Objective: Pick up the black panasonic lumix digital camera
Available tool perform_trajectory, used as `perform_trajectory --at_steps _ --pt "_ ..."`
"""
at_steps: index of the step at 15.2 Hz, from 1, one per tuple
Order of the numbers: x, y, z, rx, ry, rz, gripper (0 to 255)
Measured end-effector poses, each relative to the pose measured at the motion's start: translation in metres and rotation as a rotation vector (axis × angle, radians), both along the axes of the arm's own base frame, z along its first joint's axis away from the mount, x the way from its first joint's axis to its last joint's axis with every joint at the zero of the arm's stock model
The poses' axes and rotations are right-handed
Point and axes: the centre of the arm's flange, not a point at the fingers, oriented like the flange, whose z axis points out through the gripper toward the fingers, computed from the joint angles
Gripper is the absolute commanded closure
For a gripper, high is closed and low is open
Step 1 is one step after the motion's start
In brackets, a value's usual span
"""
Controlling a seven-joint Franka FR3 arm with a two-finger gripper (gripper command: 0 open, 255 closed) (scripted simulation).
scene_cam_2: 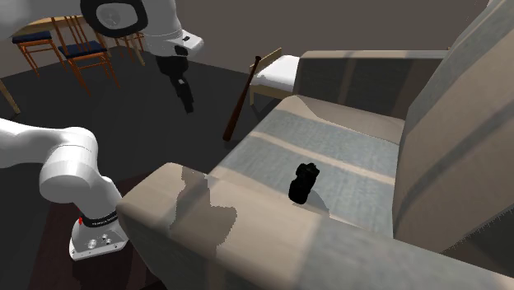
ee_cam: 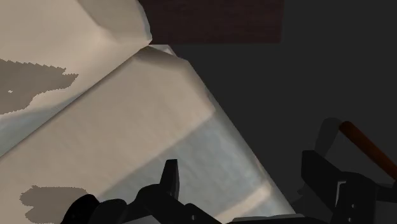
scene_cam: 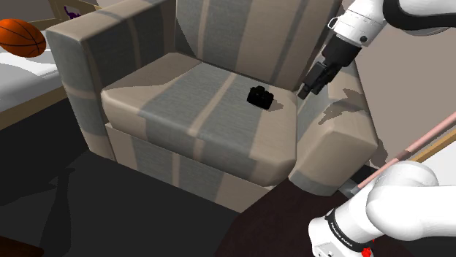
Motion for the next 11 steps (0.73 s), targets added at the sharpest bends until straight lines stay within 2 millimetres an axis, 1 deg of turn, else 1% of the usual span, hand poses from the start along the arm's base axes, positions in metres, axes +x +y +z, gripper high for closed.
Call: perform_trajectory --at_steps 1,3,8,10,11 --pt "0.0 0.0 0.0 0.0 0.0 0.0 0" --pt "0.007 -0.012 -0.007 -0.002 -0.002 0.02 0" --pt "0.041 -0.055 -0.039 -0.01 -0.009 0.101 0" --pt "0.056 -0.067 -0.051 -0.013 -0.013 0.137 0" --pt "0.063 -0.077 -0.058 -0.015 -0.014 0.153 0"
